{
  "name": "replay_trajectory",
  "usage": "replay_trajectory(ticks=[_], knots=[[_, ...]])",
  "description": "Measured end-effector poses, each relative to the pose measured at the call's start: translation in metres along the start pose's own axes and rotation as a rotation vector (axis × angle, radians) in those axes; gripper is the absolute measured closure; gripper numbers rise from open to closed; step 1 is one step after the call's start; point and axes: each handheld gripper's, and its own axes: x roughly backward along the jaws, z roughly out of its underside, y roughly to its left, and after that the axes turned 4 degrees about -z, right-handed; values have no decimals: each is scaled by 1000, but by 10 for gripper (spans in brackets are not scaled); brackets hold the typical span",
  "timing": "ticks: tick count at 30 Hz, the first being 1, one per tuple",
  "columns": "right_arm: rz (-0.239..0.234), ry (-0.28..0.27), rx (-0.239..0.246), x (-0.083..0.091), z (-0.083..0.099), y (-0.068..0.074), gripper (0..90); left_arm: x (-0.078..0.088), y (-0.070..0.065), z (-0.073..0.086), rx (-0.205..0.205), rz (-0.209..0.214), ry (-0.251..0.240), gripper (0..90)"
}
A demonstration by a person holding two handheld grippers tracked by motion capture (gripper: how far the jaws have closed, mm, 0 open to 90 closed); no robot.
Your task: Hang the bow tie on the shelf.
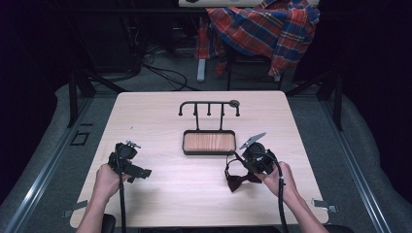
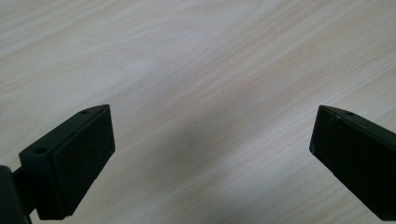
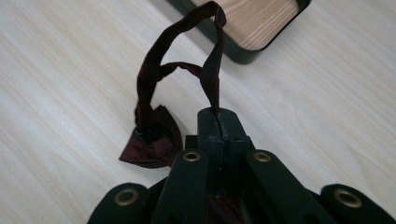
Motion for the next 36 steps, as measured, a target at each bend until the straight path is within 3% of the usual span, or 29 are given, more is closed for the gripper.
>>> replay_trajectory(ticks=[3, 7, 15, 21, 36], knots=[[21, -22, -6, 7, -2, -5, 897, 4, -1, -1, -21, -65, -47, 2], [35, -36, -8, 9, -3, -10, 897, 4, 1, 0, -9, -100, -29, 3], [64, -49, 1, 13, -13, -15, 897, 1, 0, -1, -16, -92, 8, 3], [85, -64, 31, 19, -25, -15, 897, 0, -1, -1, -18, -86, 16, 3], [111, -116, 49, 32, -46, -20, 897, -2, -3, -2, -33, -68, 28, 4]])
